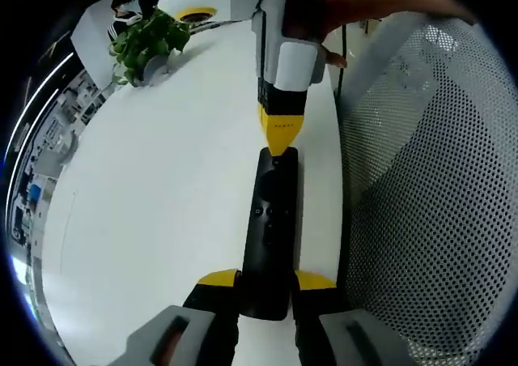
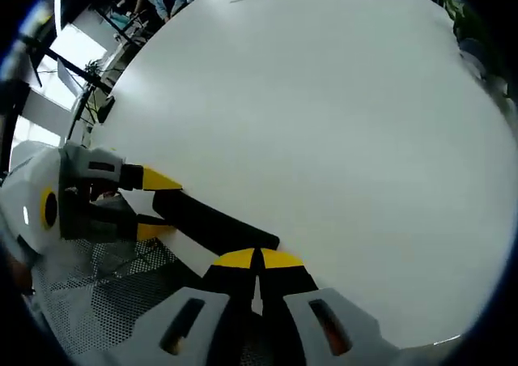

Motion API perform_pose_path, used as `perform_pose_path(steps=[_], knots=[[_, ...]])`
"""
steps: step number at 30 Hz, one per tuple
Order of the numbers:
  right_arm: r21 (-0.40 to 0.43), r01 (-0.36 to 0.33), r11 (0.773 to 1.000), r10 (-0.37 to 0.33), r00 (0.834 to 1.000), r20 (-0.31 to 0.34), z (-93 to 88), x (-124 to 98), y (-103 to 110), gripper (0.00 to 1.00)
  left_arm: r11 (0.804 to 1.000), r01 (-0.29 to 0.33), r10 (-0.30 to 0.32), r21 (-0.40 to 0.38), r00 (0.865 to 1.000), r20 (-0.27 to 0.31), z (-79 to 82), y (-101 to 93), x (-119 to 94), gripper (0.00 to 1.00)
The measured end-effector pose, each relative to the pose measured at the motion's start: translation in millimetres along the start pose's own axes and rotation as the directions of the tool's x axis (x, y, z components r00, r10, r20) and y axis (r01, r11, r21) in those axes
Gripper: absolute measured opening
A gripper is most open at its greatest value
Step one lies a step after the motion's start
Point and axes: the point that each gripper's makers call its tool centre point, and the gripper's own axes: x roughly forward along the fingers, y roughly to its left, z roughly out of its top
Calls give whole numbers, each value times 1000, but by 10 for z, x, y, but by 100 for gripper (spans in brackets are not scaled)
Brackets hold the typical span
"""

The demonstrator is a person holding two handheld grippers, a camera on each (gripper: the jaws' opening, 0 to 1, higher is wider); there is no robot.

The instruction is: Press the specified remote control buttons in sequence, fully releasing each button before pressing the next.

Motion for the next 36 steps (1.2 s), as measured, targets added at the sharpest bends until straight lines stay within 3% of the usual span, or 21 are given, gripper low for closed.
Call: perform_pose_path(steps=[4,7,9,11,16,23,29,36], knots=[[-25,7,1000,-7,1000,1,1,8,5,0,999,5,-5,-47,1000,6,-7,4,4,25],[-43,4,999,-4,1000,13,-14,2,19,0,991,19,-16,-129,1000,21,-11,6,10,26],[-44,9,999,-8,1000,24,-11,7,21,0,975,37,-28,-217,999,43,-18,23,15,27],[-90,27,996,-24,999,27,-5,13,19,0,986,24,-16,-164,999,49,-8,32,20,27],[-169,63,984,-57,998,38,-19,4,50,0,984,21,-13,-175,999,43,-3,27,16,27],[-104,20,994,-17,999,34,-5,-8,17,0,984,18,-10,-178,999,44,3,30,21,27],[31,-45,998,44,999,30,6,-7,-11,0,984,17,-8,-179,999,49,4,31,21,27],[30,-43,999,43,999,20,-3,-15,1,0,984,18,-8,-175,999,54,5,23,18,27]])
